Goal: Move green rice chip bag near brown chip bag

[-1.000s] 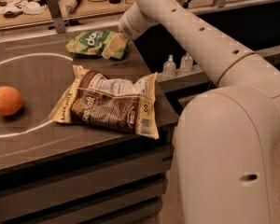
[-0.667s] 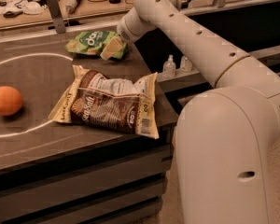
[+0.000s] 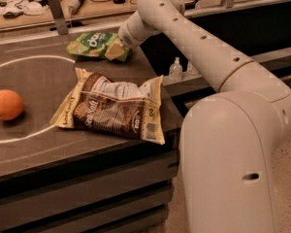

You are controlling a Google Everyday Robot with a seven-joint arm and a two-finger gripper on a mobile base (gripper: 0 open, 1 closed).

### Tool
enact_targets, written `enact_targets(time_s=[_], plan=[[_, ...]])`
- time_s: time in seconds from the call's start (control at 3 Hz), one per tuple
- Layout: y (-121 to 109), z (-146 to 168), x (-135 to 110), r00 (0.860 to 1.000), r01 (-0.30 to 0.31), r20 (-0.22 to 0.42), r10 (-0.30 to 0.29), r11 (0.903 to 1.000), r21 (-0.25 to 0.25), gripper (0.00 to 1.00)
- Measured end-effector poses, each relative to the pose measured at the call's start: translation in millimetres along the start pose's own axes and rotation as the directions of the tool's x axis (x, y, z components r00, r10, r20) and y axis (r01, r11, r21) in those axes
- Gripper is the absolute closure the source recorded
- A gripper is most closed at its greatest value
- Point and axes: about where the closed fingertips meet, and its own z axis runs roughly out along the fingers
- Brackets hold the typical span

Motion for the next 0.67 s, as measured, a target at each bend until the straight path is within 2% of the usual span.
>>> enact_targets(time_s=[0.33, 0.67], plan=[[1.1, 0.2, -0.7, 1.0, 0.006, -0.002, -0.006, 1.0, -0.003, 0.88], [1.2, -17.1, -11.2, 0.999, 0.043, 0.004, -0.043, 0.999, -0.008, 1.0]])
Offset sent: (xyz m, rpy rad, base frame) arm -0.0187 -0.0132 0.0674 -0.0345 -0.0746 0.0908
